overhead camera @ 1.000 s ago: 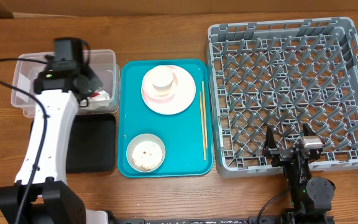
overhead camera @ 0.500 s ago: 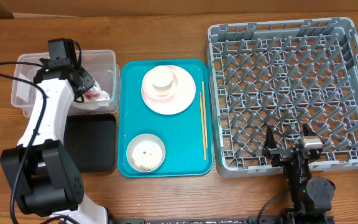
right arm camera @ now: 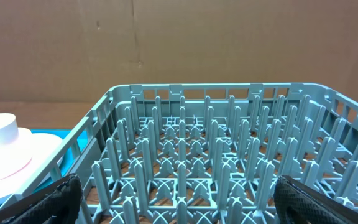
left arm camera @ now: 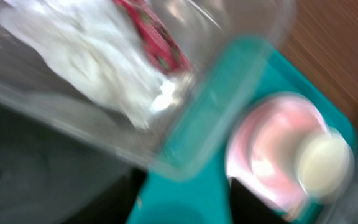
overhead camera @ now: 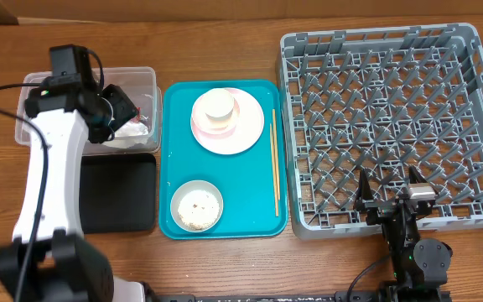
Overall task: Sort waste into correct bins and load items into the dishwasher
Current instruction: 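Carry the red wrapper into the clear bin and release, then reach the left gripper to the white rice bowl and grip its rim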
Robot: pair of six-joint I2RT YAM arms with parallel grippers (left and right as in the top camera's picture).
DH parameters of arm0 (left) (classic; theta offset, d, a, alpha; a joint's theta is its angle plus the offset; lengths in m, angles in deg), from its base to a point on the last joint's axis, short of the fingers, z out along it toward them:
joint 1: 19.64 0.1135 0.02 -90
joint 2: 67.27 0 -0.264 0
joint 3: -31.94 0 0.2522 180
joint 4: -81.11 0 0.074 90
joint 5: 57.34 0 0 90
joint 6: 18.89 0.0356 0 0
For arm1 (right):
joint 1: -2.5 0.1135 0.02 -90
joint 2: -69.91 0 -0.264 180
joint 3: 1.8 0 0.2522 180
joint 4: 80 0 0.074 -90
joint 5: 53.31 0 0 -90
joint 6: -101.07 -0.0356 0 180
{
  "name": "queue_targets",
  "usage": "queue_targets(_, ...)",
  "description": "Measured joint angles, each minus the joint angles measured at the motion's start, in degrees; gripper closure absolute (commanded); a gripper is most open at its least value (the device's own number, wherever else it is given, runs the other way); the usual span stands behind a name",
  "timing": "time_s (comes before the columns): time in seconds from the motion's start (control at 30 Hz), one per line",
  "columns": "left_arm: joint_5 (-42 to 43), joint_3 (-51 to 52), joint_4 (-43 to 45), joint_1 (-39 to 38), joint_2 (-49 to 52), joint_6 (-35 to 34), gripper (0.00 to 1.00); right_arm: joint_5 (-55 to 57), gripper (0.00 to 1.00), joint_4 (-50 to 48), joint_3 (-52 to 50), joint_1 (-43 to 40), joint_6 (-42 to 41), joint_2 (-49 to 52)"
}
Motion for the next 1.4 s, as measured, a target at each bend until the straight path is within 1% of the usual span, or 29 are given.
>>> queue_targets(0.03,2.4,-0.46,-3.02,-0.33,-1.25,0.39,0.96,-0.02,0.0,-0.02,0.0,0.0,0.0,0.0)
queue_targets(0.07,4.83,-0.76,-7.06,-0.79,-2.54,0.74,0.96,0.0,0.0,-0.02,0.0,0.0,0.0,0.0)
queue_targets(0.13,7.08,-0.76,-11.26,-2.14,-3.48,1.7,0.96,0.02,0.0,-0.02,0.0,0.02,0.0,0.0)
queue_targets(0.2,8.24,-0.09,-13.97,-4.96,-3.54,2.91,0.96,0.0,0.0,-0.02,0.0,0.02,0.02,0.0)
queue_targets(0.27,8.79,2.01,-14.75,-8.68,-3.5,4.11,0.96,0.0,0.0,-0.02,0.0,0.0,-0.02,0.0)
queue_targets(0.37,9.29,6.73,-14.08,-15.17,-3.43,5.29,0.96,0.0,0.0,-0.02,0.0,0.02,0.0,0.0)
queue_targets(0.5,9.53,12.96,-9.86,-24.06,-3.15,6.08,0.94,0.0,0.0,-0.04,0.0,0.02,0.0,0.0)
queue_targets(0.67,9.7,17.68,-5.22,-33.86,-2.89,6.71,0.79,0.0,0.0,-0.07,0.0,0.02,0.0,0.0)
queue_targets(0.77,9.44,18.18,-4.31,-38.32,-2.86,6.71,0.73,0.0,0.0,-0.02,0.0,0.0,0.02,0.0)
queue_targets(0.9,6.73,18.21,-3.8,-43.47,-2.86,5.97,0.68,-0.02,0.0,0.0,0.0,0.02,0.02,0.0)
queue_targets(1.1,-0.94,18.21,-3.74,-48.41,-2.86,2.97,0.67,0.0,0.0,-0.02,0.0,0.0,0.02,0.0)
queue_targets(1.4,-9.4,18.21,-3.76,-49.2,-2.86,0.13,0.67,0.0,0.0,-0.02,0.0,0.0,0.0,0.0)
